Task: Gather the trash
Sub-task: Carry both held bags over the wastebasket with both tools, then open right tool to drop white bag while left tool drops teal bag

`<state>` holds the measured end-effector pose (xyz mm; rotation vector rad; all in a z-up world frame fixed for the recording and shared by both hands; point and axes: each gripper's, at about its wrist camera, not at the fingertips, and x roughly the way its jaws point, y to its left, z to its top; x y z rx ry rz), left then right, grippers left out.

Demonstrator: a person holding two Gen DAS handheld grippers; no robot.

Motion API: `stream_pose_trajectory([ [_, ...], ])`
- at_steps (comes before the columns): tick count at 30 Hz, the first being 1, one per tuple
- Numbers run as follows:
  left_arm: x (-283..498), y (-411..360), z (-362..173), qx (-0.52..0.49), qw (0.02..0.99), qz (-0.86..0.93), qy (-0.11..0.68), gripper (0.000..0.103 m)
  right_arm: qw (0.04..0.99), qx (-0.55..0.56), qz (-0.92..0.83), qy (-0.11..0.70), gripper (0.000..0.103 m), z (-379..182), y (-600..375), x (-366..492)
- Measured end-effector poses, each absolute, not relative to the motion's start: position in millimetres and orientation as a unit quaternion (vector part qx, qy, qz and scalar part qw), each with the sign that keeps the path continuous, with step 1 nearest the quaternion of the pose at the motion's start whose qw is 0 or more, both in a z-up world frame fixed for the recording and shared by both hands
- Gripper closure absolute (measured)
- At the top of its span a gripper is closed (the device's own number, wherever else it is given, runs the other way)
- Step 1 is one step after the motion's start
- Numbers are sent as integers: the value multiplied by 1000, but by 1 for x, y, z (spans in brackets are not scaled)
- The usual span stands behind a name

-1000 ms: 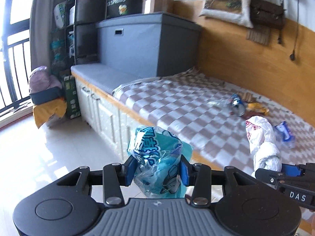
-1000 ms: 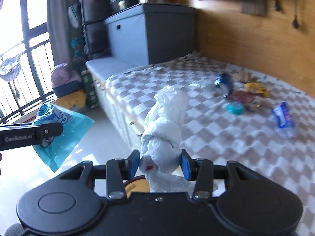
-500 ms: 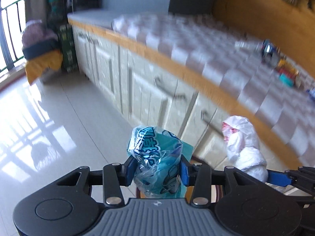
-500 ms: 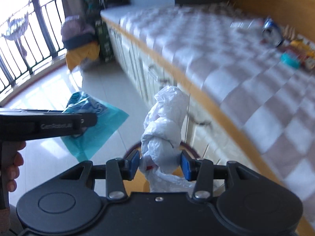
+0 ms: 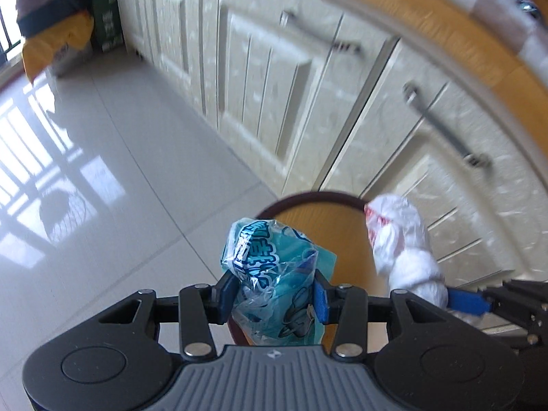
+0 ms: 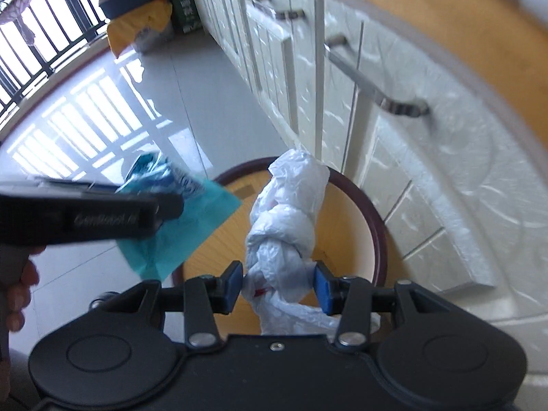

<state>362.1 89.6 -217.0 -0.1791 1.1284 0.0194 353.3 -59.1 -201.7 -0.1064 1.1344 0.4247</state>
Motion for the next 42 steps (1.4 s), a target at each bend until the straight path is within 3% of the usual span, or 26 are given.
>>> stream_pose_trajectory([
  [22, 397, 70, -254, -90, 822, -21, 561, 56, 805, -18, 192, 562, 54, -236, -73, 390],
  [26, 398, 71, -255, -90, 820, -14, 564, 48, 803, -20, 190, 564, 47, -236, -78, 389],
  [35, 397, 70, -260, -76, 810, -21, 581, 31, 799, -22, 184, 573, 43, -237, -89, 387],
  [42, 392, 72, -261, -57, 802, -27, 594, 24, 795, -27, 183, 578, 38, -240, -91, 383],
])
